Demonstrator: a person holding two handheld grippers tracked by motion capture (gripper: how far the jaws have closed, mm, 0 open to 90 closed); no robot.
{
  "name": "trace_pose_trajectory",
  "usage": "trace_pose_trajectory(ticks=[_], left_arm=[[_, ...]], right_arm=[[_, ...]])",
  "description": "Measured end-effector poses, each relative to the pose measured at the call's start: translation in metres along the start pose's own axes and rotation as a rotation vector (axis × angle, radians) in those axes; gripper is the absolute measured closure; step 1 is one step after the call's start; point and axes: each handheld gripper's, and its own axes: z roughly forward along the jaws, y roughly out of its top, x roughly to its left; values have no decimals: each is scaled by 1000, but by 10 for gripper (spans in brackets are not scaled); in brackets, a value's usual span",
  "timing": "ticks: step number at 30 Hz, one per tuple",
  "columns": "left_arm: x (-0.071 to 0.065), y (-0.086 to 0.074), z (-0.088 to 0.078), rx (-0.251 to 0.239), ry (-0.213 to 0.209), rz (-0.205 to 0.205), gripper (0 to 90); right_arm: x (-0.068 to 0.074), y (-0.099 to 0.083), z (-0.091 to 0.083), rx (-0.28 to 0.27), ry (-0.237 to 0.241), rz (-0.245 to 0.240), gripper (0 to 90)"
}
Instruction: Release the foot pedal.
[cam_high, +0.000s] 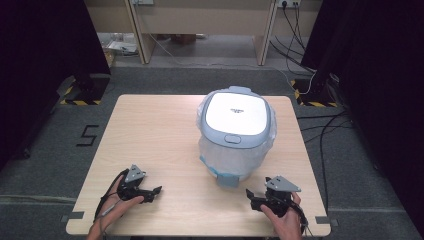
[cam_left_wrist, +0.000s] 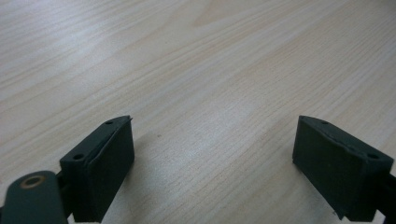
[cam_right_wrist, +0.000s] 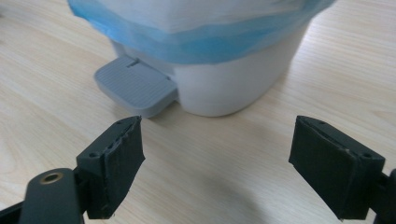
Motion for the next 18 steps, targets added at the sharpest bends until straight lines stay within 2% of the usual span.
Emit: trace_pose_trajectory(ticks=[11,18], left_arm=[[0,0,0,0,0,0,119],[0,0,0,0,0,1,119]], right_arm=[[-22,-8,-15,9,-45,38,155],[-32,-17,-14,42,-60,59,155]])
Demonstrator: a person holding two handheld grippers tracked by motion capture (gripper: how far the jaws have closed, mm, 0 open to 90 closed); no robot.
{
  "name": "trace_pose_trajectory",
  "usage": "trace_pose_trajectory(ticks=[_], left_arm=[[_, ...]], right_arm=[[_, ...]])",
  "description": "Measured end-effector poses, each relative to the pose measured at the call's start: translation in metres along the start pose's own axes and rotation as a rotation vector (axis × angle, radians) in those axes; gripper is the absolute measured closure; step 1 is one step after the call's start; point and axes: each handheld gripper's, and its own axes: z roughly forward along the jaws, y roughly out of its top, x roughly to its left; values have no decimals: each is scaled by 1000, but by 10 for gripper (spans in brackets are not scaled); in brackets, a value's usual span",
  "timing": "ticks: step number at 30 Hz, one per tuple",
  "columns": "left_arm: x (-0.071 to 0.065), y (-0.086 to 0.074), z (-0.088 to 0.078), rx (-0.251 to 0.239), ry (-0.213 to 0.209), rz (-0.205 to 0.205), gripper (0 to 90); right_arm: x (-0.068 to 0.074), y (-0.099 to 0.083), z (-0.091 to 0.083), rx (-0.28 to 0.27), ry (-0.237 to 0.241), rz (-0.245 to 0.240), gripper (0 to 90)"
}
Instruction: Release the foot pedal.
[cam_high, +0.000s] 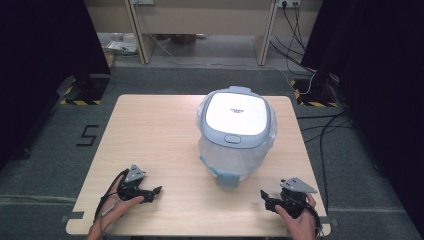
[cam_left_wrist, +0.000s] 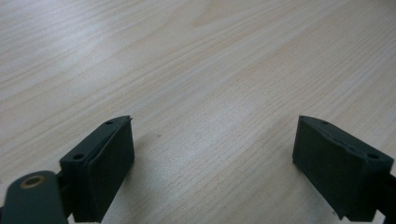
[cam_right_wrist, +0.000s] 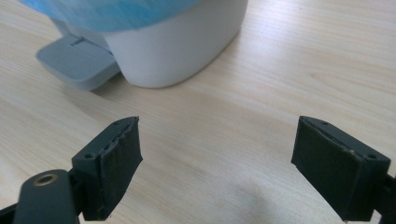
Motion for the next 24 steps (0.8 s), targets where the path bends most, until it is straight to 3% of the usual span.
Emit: trace_pose_trajectory(ticks=[12,18,20,24], left_arm=[[0,0,0,0,0,0,119],[0,0,0,0,0,0,119],[0,0,0,0,0,0,119],[0,0,0,0,1,1,118]], right_arm=[[-9,-12,13,79,-4,24,155],[-10,-17,19,125,-3,11,141],[-10,-18,21,112,-10,-17,134],[-10,-19,23,92,-6,-21,114]])
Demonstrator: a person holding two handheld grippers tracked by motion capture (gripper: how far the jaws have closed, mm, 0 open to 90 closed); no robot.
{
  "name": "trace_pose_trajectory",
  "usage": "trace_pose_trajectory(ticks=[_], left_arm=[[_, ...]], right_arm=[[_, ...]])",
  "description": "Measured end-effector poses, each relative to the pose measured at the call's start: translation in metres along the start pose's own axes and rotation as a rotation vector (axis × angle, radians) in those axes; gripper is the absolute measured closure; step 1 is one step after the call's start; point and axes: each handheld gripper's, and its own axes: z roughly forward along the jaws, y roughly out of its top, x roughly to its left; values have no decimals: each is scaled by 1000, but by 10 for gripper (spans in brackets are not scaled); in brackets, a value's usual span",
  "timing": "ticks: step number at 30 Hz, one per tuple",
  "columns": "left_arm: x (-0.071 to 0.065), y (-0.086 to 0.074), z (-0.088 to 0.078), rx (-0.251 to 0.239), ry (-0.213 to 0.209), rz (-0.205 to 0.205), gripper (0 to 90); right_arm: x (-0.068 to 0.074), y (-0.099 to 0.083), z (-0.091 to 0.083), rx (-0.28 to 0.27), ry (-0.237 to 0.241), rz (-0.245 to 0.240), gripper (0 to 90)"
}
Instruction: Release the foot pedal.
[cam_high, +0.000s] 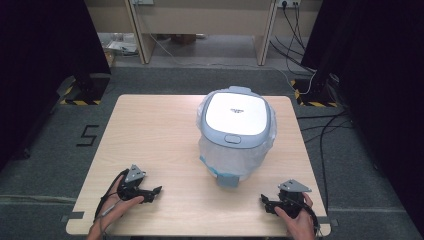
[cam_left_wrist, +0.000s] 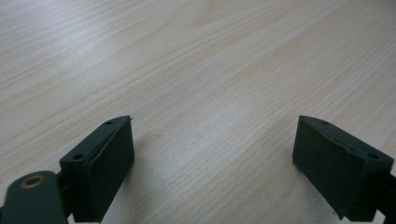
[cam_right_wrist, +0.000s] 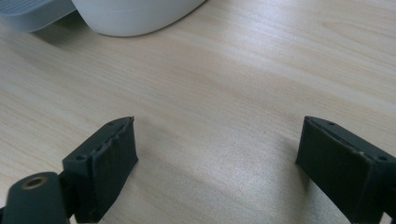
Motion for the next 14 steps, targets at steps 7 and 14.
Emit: trace_pose_trajectory(ticks=[7,14], left_arm=[[0,0,0,0,0,-1,119],[0,0,0,-3,1,-1,119]], right_arm=[[0,0,0,8,10,-12,88],[3,1,3,32,27,-39,2]])
